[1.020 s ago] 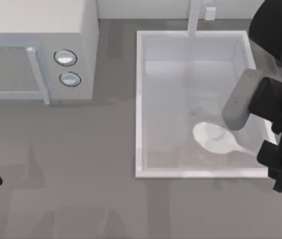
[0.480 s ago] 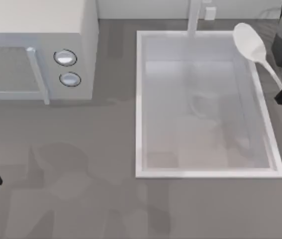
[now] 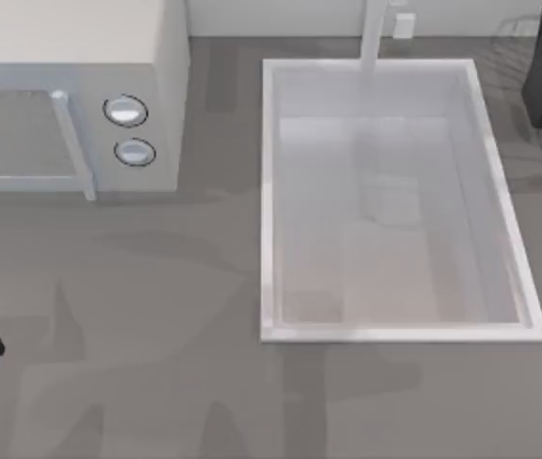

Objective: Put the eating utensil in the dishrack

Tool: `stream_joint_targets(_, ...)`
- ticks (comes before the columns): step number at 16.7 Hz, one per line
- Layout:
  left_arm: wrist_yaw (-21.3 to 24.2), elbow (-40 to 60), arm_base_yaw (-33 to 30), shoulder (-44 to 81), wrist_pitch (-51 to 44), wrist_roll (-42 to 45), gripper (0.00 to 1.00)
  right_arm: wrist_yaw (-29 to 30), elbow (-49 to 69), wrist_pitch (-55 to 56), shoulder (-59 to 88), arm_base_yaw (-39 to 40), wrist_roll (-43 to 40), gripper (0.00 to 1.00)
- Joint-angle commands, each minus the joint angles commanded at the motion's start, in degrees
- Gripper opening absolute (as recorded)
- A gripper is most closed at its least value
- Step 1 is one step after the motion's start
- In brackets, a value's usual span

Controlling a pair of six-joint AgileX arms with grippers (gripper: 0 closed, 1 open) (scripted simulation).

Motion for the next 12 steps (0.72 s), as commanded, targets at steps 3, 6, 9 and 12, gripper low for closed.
stream_joint_targets(3,0.0,0.0,0.0,0.0,0.0,0.0,1.0,-5.11,-2.76,11.21,-5.07,-10.7,3.77,0.0)
stream_joint_targets(6,0.0,0.0,0.0,0.0,0.0,0.0,1.0,-8.18,-4.35,16.92,-8.37,-16.36,6.25,0.0)
stream_joint_targets(9,0.0,0.0,0.0,0.0,0.0,0.0,1.0,-8.66,-4.59,17.74,-8.9,-17.17,6.66,0.0)
stream_joint_targets(12,0.0,0.0,0.0,0.0,0.0,0.0,1.0,-8.59,-4.39,17.75,-8.63,-16.85,6.66,0.0)
